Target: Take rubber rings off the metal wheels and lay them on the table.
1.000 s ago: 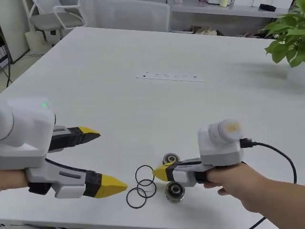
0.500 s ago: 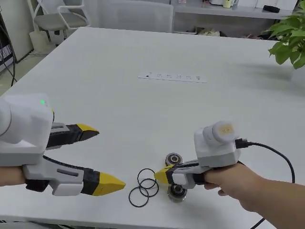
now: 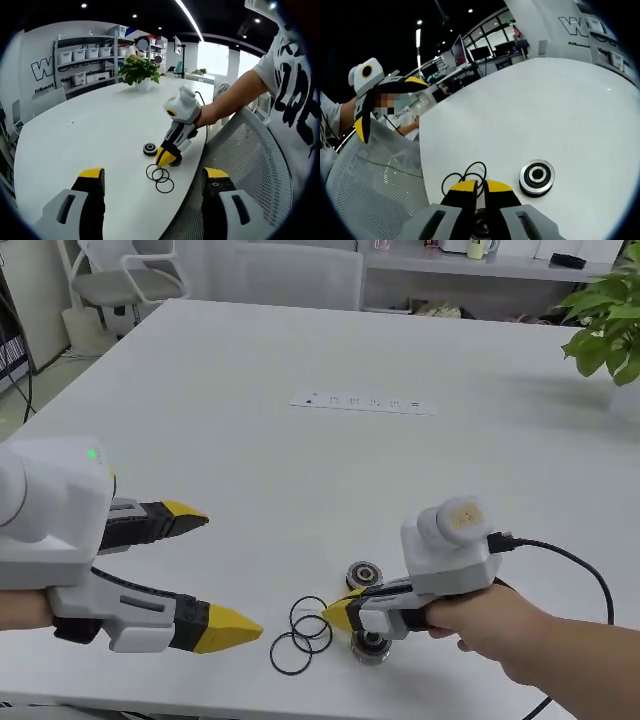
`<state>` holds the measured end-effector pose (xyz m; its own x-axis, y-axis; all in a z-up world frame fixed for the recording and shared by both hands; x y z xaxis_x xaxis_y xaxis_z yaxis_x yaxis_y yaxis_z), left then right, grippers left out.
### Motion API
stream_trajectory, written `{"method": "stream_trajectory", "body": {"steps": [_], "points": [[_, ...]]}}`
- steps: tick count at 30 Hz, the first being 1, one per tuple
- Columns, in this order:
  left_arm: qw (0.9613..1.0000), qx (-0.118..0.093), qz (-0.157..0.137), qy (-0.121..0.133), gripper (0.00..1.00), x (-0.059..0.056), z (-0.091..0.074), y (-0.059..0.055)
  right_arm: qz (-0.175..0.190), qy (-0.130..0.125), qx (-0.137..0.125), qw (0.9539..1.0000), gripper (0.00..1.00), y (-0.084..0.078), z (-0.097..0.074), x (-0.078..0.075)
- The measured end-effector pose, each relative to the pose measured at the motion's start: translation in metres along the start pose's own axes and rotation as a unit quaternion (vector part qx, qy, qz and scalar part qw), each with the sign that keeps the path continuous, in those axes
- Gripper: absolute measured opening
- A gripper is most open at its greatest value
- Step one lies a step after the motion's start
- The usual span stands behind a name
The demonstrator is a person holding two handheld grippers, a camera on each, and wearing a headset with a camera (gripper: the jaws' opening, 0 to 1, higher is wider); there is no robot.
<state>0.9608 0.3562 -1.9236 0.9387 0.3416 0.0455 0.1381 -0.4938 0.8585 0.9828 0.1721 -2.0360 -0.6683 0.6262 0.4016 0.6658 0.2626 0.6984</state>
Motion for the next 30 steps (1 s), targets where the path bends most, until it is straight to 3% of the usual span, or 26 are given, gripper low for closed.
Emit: {"method": "stream_trajectory", "body": {"steps": [10, 30], "points": [[1.0, 0.004, 0.002, -0.003, 0.78, -0.001, 0.001, 0.0, -0.014, -0.006, -0.006, 0.9999, 0.11, 0.002, -0.004, 0.0], [0.9999, 0.005, 0.009, -0.006, 0.77, 0.004, 0.007, 0.008, 0.012, -0.017, -0.09, 0.9958, 0.18, 0.021, -0.033, -0.007]]}}
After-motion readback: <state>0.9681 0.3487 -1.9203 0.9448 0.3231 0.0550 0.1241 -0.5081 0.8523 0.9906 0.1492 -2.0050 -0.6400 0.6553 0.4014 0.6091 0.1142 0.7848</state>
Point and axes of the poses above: the centre of the closed fingertips' face, and the gripper's own axes: z roughly forward along the fingers, x roughly to its left, y roughly out of its top, the point moved 7 cm from there along -z, roughly backward along the fingers, and after that the axes turned 4 degrees about z, right-handed, at the moved point
